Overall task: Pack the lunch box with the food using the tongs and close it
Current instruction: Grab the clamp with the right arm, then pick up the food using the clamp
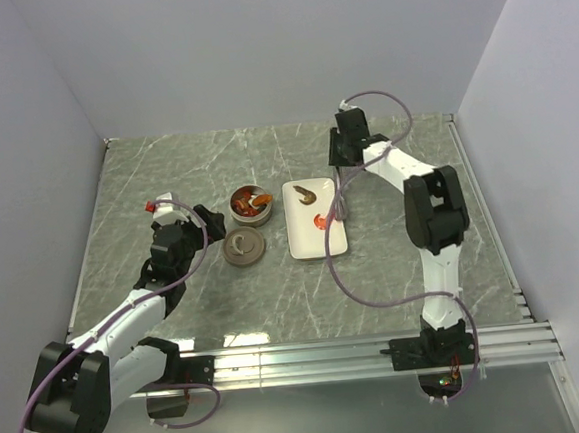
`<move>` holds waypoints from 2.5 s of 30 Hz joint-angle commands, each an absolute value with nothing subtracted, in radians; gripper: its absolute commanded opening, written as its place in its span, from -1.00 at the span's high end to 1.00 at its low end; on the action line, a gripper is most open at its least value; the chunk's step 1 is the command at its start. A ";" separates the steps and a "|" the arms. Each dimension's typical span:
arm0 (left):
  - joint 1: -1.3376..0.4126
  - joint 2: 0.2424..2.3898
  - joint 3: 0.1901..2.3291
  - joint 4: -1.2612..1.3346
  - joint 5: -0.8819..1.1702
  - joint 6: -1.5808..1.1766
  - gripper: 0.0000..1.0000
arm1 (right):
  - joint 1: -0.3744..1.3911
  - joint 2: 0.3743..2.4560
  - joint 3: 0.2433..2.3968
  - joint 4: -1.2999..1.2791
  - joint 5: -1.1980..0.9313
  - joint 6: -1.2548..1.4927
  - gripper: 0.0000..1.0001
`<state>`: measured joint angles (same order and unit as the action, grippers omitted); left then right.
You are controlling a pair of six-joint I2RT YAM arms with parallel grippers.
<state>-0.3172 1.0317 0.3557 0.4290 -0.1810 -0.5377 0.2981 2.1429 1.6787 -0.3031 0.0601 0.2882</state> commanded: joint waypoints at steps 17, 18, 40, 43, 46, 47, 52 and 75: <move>-0.310 1.026 0.380 0.463 -0.181 -0.534 -0.99 | 0.422 1.433 1.056 0.279 0.381 0.229 0.27; -0.310 1.026 0.380 0.463 -0.183 -0.535 -0.99 | 0.442 1.404 1.017 0.291 0.411 0.216 0.27; -0.310 1.025 0.377 0.469 -0.181 -0.535 -0.99 | 0.735 1.164 0.657 0.600 0.704 0.167 0.10; -0.310 1.026 0.377 0.469 -0.181 -0.534 -0.99 | 0.773 1.206 0.667 0.635 0.759 0.161 0.09; -0.310 1.026 0.377 0.471 -0.179 -0.535 -0.99 | 0.811 1.242 0.687 0.656 0.846 0.150 0.08; -0.310 1.026 0.377 0.472 -0.178 -0.534 -0.99 | 0.821 1.253 0.690 0.666 0.879 0.147 0.08; -0.310 1.023 0.376 0.474 -0.172 -0.534 -0.99 | 0.867 1.339 0.718 0.731 1.017 0.121 0.09; -0.310 1.012 0.364 0.488 -0.152 -0.534 -0.99 | 0.914 1.603 0.920 0.747 1.338 0.103 0.11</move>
